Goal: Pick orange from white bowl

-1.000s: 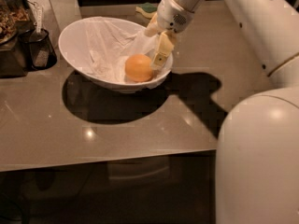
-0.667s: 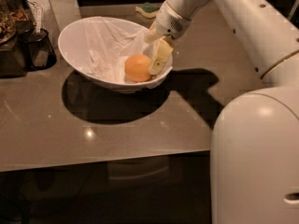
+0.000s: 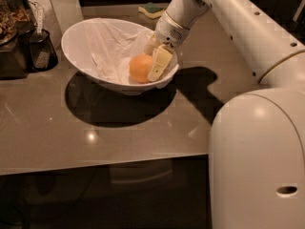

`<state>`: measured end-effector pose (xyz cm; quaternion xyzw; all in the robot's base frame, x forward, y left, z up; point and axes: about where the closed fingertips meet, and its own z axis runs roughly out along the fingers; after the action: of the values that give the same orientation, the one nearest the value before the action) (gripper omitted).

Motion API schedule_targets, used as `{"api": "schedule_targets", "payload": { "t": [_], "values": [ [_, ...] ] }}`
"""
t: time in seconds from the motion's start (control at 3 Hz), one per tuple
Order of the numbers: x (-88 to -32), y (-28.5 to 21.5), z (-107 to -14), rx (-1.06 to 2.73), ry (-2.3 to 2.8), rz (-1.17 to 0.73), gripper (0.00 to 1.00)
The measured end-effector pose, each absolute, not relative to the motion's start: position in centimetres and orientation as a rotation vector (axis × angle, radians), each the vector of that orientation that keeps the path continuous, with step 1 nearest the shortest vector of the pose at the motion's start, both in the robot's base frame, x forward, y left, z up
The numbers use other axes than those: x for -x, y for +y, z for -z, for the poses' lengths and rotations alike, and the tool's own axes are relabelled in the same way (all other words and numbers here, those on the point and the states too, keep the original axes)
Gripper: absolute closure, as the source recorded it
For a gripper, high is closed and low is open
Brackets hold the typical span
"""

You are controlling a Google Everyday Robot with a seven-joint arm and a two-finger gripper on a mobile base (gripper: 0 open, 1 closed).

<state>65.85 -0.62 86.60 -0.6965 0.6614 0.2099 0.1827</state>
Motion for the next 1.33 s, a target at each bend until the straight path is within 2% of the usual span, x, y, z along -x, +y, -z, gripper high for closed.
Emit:
{"api": "schedule_targets", "payload": {
  "t": [0.67,1.0,1.33],
  "values": [
    [-65.3,0.8,-86.1,1.925,1.847,-0.672,0.19],
    [-63.6,0.5,-87.0,1.925,1.83,-0.691,0.35],
    [-62.2,0.3,-87.2,1.924,1.823,-0.714,0.58]
  ]
}}
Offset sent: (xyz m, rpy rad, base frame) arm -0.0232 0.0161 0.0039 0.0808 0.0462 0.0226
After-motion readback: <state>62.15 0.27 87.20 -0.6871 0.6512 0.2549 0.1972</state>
